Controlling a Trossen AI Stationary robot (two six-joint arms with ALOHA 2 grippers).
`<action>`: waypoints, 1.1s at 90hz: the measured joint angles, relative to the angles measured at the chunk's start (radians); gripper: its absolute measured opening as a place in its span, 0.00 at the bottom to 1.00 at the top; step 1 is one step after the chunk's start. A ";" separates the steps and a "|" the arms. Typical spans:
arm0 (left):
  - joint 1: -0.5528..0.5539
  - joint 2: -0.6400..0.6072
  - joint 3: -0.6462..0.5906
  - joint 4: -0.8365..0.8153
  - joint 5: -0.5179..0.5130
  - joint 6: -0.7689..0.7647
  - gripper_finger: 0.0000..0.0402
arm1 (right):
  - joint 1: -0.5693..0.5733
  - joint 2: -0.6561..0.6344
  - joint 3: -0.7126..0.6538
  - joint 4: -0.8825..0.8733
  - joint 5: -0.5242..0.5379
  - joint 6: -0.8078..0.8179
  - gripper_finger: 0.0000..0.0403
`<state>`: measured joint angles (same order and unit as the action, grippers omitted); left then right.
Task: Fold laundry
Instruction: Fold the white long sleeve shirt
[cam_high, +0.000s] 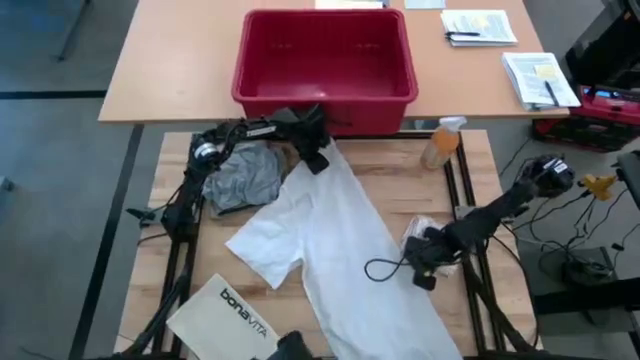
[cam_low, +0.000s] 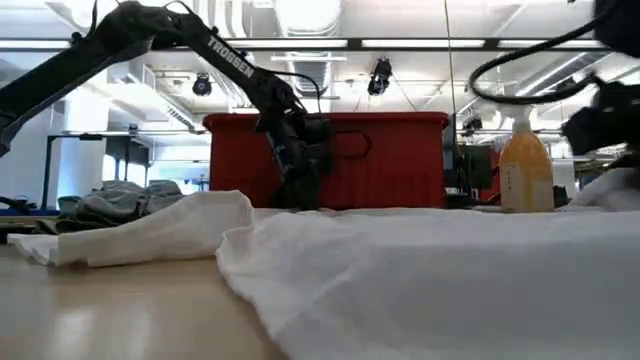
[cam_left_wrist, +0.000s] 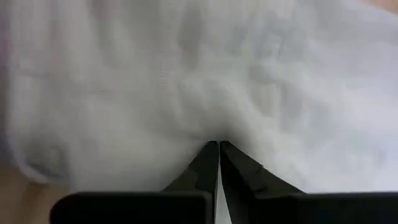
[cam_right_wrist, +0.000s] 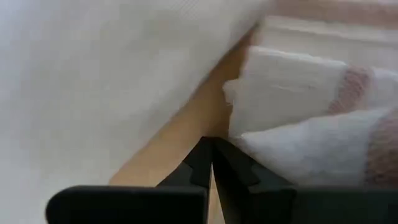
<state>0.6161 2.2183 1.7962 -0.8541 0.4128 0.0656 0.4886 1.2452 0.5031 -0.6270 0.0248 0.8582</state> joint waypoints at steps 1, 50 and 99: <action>-0.002 0.000 0.000 0.000 0.000 -0.005 0.00 | -0.007 -0.004 0.000 -0.006 0.016 -0.011 0.00; -0.137 0.000 -0.004 0.073 -0.056 -0.157 0.00 | -0.084 -0.407 0.145 -0.352 0.263 0.006 0.00; -0.168 -0.538 -0.010 0.242 -0.296 -0.059 0.00 | -0.044 -0.515 0.146 -0.268 0.291 0.075 0.00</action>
<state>0.4481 1.6803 1.7859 -0.6117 0.1171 0.0067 0.4447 0.7303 0.6494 -0.8949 0.3158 0.9335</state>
